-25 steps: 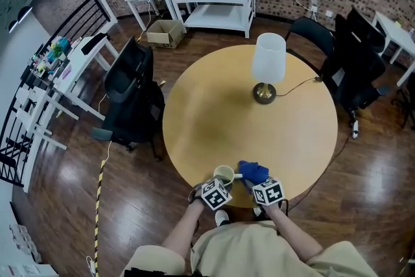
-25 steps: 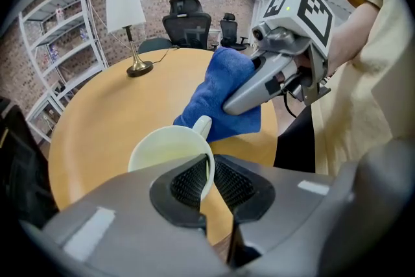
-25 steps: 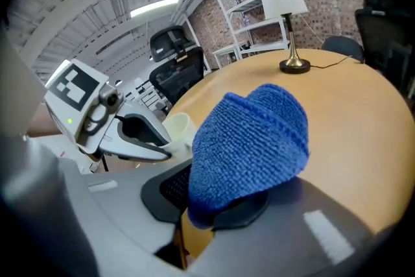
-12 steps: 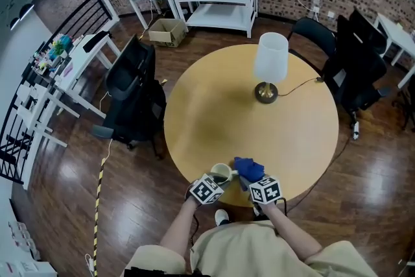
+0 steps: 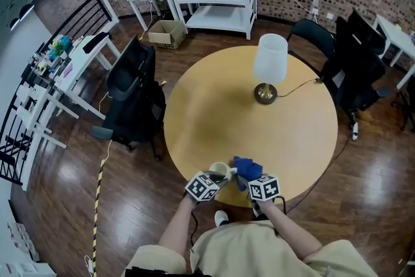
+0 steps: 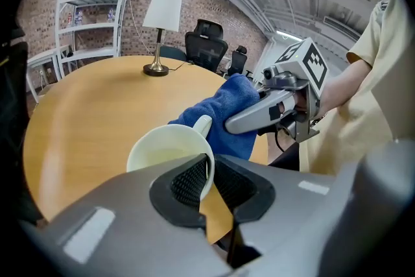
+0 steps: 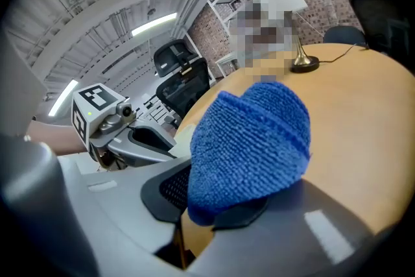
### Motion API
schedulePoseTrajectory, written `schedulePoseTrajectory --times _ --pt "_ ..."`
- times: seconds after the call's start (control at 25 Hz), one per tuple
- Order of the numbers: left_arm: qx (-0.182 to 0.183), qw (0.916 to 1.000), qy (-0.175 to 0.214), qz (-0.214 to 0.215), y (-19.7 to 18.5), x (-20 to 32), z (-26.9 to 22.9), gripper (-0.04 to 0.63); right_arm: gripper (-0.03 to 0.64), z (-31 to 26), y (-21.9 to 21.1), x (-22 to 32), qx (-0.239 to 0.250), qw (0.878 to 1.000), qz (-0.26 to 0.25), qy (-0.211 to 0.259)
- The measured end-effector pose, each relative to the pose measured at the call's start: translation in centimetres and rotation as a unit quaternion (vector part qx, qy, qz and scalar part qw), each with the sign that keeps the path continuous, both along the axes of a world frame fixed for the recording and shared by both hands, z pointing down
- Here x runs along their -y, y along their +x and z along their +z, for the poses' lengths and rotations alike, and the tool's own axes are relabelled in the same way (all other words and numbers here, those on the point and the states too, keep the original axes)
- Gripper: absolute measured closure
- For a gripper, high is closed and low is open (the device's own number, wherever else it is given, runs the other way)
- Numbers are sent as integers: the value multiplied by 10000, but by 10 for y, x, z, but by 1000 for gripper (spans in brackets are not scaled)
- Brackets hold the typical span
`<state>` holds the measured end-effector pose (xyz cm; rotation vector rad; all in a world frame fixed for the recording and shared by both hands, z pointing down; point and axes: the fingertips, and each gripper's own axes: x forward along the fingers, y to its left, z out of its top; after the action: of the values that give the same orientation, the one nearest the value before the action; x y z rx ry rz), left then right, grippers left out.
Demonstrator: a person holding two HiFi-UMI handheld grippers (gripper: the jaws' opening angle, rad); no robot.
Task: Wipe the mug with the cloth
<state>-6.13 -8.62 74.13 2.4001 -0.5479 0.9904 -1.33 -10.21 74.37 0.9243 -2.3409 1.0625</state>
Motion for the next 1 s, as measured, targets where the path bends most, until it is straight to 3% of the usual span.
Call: schedulePoseTrajectory --times 0.2,0.56,1.0 --pt "-95 9999 -14 -74 -2 1 -1 572 560 10 -5 -5 -76 9998 -116 -109" --pt "-610 9968 -188 -476 -12 10 -5 574 558 37 -32 -10 -461 9958 -776 -149" --pt "-567 9972 -226 -439 -13 11 -5 572 558 45 -41 -24 -570 9889 -1336 -317"
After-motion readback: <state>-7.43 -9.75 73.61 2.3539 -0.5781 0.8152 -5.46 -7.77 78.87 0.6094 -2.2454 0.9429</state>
